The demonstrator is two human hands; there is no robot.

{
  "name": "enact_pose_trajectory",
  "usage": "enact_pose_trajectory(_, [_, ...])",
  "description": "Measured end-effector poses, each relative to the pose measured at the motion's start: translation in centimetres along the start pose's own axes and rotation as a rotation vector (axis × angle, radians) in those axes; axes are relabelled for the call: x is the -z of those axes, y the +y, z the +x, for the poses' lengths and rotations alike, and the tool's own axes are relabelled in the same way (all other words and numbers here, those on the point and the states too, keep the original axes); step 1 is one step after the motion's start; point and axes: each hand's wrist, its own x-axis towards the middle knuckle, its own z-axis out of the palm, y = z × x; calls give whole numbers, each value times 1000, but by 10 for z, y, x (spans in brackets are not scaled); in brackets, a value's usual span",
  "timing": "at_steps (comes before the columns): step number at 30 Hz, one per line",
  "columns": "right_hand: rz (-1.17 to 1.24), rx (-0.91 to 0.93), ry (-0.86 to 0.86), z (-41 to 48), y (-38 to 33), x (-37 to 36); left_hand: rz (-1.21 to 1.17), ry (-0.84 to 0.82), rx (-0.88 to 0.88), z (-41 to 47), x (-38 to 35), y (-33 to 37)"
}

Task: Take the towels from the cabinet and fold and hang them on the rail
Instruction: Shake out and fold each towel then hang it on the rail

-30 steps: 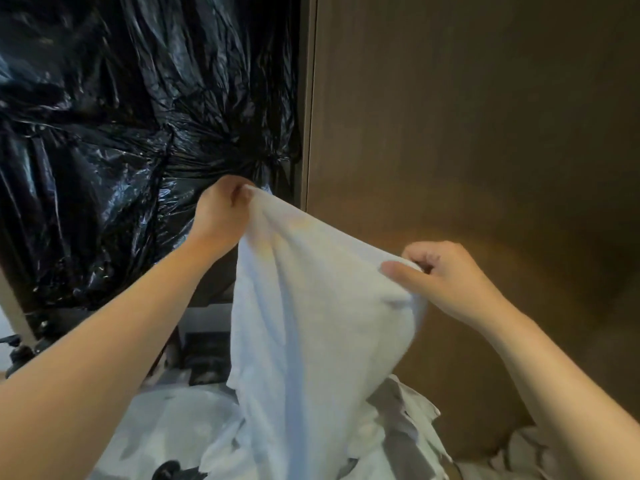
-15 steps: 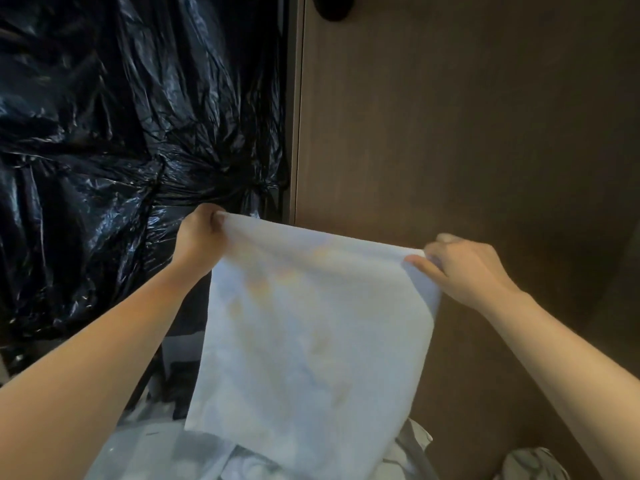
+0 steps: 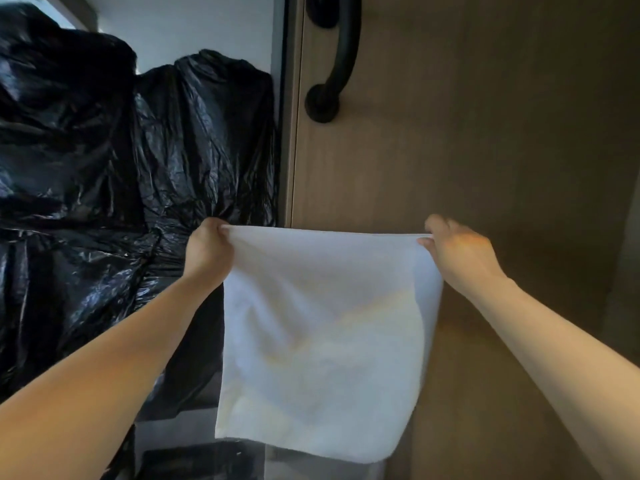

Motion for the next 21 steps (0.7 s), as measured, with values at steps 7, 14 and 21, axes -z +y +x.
enact_pose_trajectory(7, [1, -67, -117, 1, 7, -9, -17, 5, -8, 0, -6, 6])
enact_pose_trajectory(14, [56, -86, -133, 2, 6, -6, -32, 17, -46, 0, -6, 4])
enact_pose_trajectory(21, [128, -166, -183, -11, -1, -10, -101, 5, -176, -20, -4, 21])
